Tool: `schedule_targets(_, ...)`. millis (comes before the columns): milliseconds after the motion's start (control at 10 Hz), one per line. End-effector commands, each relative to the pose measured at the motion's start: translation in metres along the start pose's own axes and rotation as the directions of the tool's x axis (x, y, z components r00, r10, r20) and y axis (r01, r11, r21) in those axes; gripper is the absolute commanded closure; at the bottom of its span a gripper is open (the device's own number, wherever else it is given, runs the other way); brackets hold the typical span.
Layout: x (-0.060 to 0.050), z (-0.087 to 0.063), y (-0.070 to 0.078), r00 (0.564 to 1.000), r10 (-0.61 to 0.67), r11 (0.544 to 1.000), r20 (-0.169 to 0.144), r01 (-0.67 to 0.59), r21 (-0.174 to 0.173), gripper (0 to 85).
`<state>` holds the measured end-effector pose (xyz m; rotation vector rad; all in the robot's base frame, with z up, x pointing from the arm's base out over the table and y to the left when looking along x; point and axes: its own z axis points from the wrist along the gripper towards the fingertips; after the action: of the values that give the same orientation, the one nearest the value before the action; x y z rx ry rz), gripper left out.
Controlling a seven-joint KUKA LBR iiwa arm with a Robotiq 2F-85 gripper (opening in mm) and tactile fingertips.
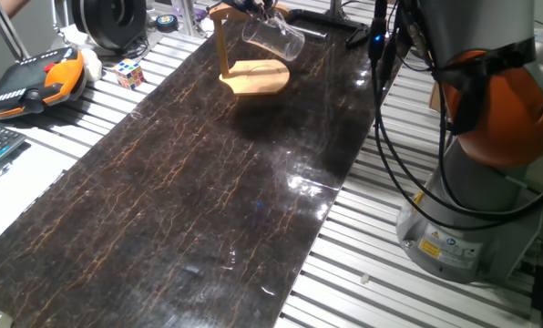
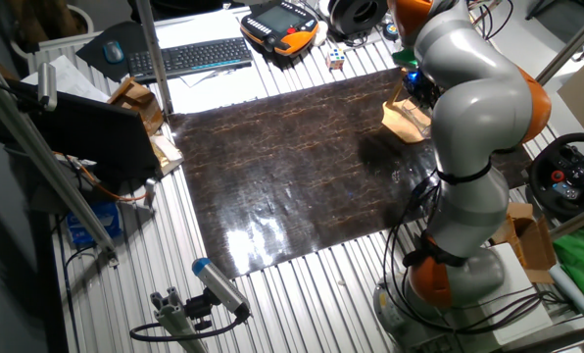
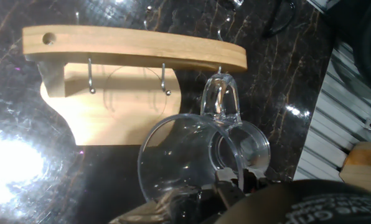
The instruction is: Put the cup on the cup rack
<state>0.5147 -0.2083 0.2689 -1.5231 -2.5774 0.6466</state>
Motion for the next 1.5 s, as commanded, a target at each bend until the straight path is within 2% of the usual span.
schedule_targets(0,0.000,0.000,0.001,1.000,-0.004,1.000,0.002,0.004,-0.002,68.0)
schedule_targets(500,-0.001,0.001,0.016,1.000,-0.025,1.000,-0.013,0.025,-0.014,68.0)
schedule_targets(800,0.000,0.001,0.016,0.999,-0.039,0.999,-0.029,0.038,-0.039,67.3)
schedule_targets(1000,0.001,0.001,0.016,0.999,-0.044,0.998,-0.029,0.043,-0.041,66.0)
schedule_targets(1200,0.001,0.001,0.015,0.997,-0.059,0.997,-0.048,0.056,-0.062,61.3)
schedule_targets(1400,0.001,0.001,0.014,0.997,-0.066,0.996,-0.047,0.062,-0.069,57.7)
